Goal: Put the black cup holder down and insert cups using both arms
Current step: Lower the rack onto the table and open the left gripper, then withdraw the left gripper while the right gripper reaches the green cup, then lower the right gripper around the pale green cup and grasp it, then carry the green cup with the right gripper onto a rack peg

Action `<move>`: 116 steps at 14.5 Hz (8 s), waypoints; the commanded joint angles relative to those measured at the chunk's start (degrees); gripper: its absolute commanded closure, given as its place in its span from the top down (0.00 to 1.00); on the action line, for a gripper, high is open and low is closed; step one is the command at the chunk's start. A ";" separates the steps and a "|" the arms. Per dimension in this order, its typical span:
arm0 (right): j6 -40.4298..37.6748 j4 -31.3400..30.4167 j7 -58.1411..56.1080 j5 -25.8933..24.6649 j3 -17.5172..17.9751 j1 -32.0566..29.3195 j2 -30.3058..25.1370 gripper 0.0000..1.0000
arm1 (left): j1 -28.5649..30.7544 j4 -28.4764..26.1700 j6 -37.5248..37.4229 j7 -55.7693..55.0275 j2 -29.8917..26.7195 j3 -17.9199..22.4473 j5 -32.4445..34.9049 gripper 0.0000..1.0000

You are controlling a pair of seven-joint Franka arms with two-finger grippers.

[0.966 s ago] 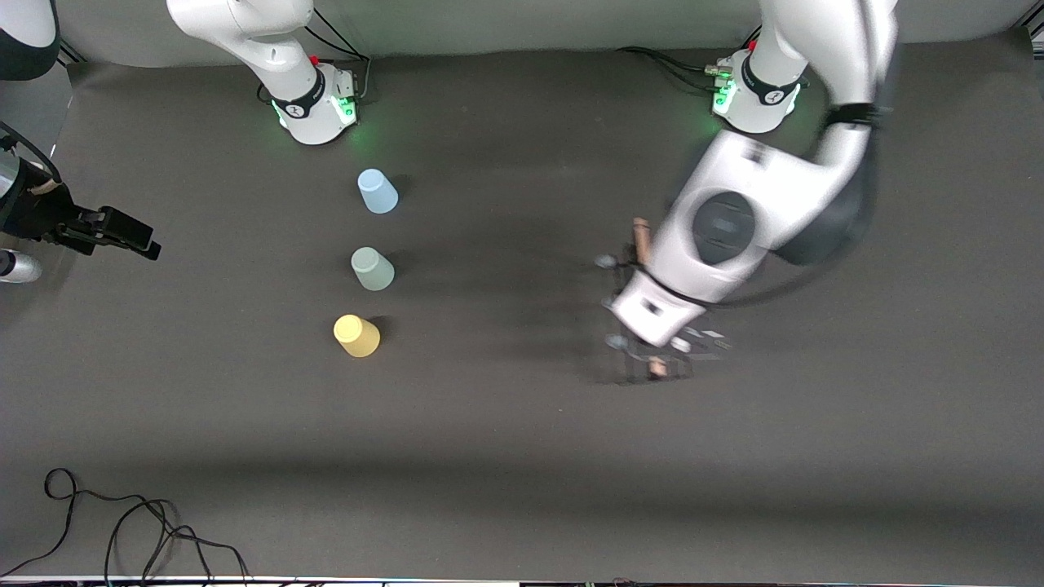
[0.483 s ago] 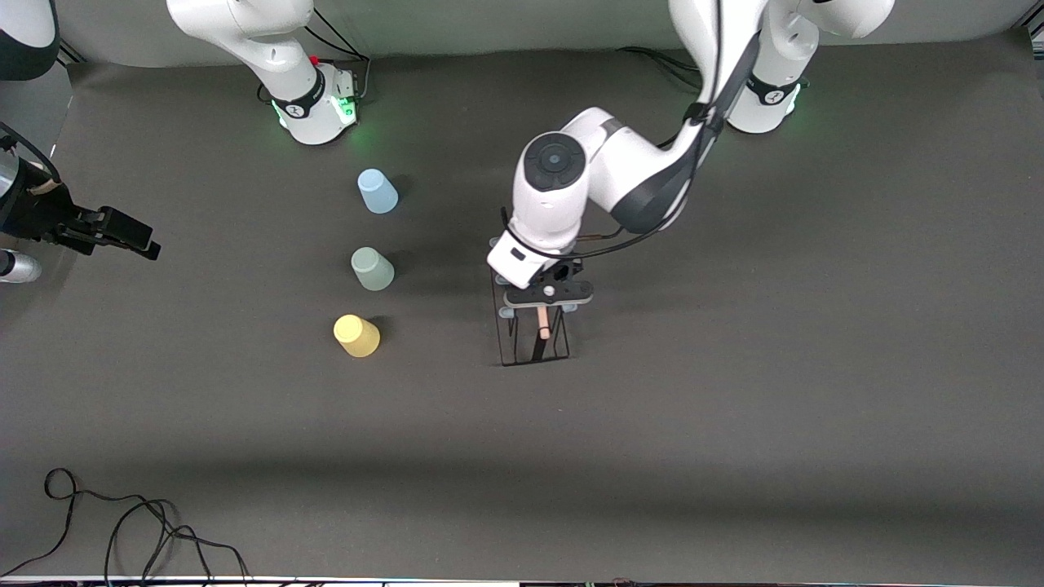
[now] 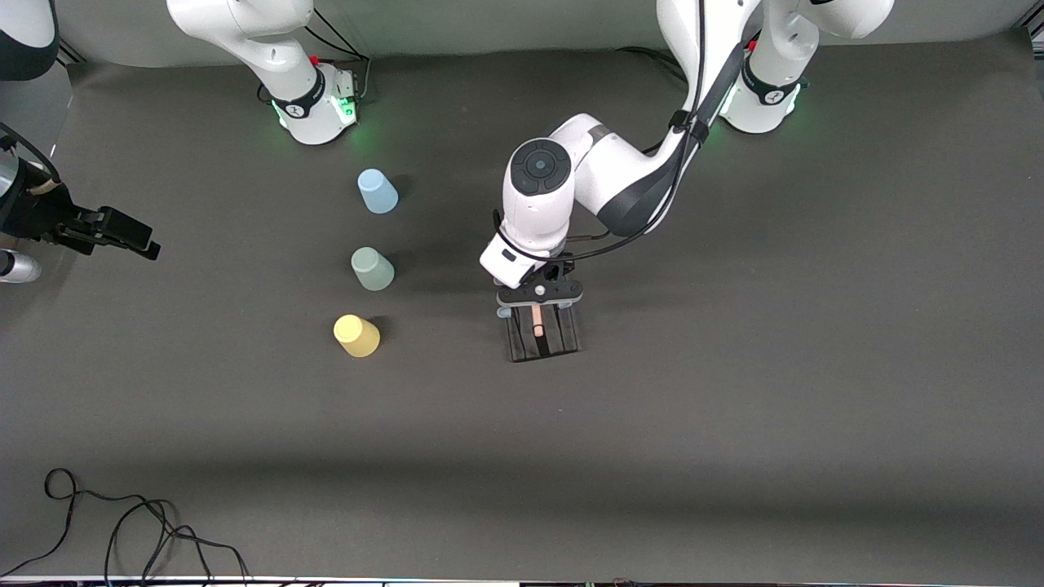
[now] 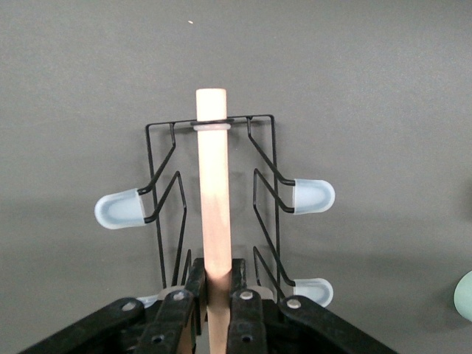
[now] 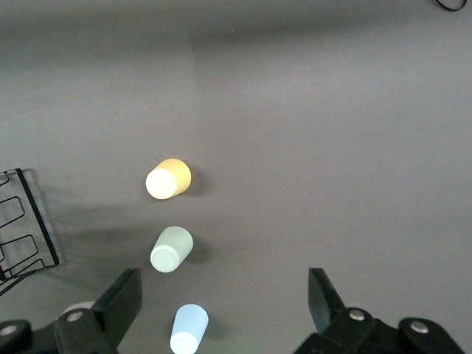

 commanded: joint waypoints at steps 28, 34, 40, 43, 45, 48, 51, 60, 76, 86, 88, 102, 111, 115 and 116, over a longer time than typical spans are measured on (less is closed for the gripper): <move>5.32 -12.85 1.69 -0.39 0.06 5.86 -4.21 1.00 | 30.50 -0.12 -24.91 43.81 -21.11 1.48 0.59 1.00; 20.44 -31.23 11.34 -0.39 0.06 12.26 -9.93 1.00 | 37.91 0.41 -29.49 60.55 -22.53 1.56 0.76 1.00; 36.09 -43.36 20.33 -0.39 0.06 18.00 -7.48 1.00 | 41.69 1.91 -31.78 58.28 -22.35 3.85 3.75 1.00; 39.09 -45.39 20.33 -0.31 -0.03 17.91 -4.67 1.00 | 41.60 -2.90 -27.58 55.05 -27.34 3.85 3.93 1.00; 40.67 -46.01 20.33 -0.30 -0.03 17.91 -2.56 1.00 | 40.90 -7.13 -23.79 49.60 -30.95 3.41 4.19 1.00; 45.14 -47.59 20.33 0.92 -0.03 18.00 0.17 1.00 | 40.81 -7.76 -30.44 49.67 -33.59 3.15 4.45 1.00; 50.34 -49.70 20.33 1.28 0.06 18.17 2.72 1.00 | 41.16 -7.94 -29.85 49.66 -35.36 3.23 5.24 1.00; 57.03 -50.06 20.16 5.67 -0.03 21.07 8.79 1.00 | 41.69 -8.03 -26.94 50.72 -32.28 3.76 5.24 1.00; 55.89 -49.36 20.42 6.02 0.33 21.07 9.33 0.00 | 40.99 -7.50 -26.15 50.72 -31.05 3.41 4.72 1.00; 37.79 -35.93 31.20 17.45 0.41 27.30 2.81 0.00 | 41.34 -7.41 -26.06 50.72 -30.88 3.50 4.72 1.00; 37.16 -32.23 37.00 17.45 0.41 30.73 4.39 0.00 | 41.34 -7.41 -26.06 50.72 -30.79 3.50 4.72 1.00; 42.43 -23.52 53.99 16.39 0.24 42.34 14.94 0.00 | 41.16 -7.50 -26.06 50.72 -30.88 3.50 4.81 1.00; 42.79 -23.16 53.99 16.31 0.15 42.87 17.67 0.90 | 41.25 -7.32 -25.98 50.72 -31.05 3.50 4.81 1.00; 42.79 -22.64 53.99 16.31 -0.03 42.78 17.67 1.00 | 41.16 -7.32 -25.63 50.63 -30.88 3.50 4.89 1.00; 42.70 -22.20 53.82 16.31 -0.11 42.70 17.67 1.00 | 41.16 -7.32 -25.54 50.63 -30.88 3.50 4.89 1.00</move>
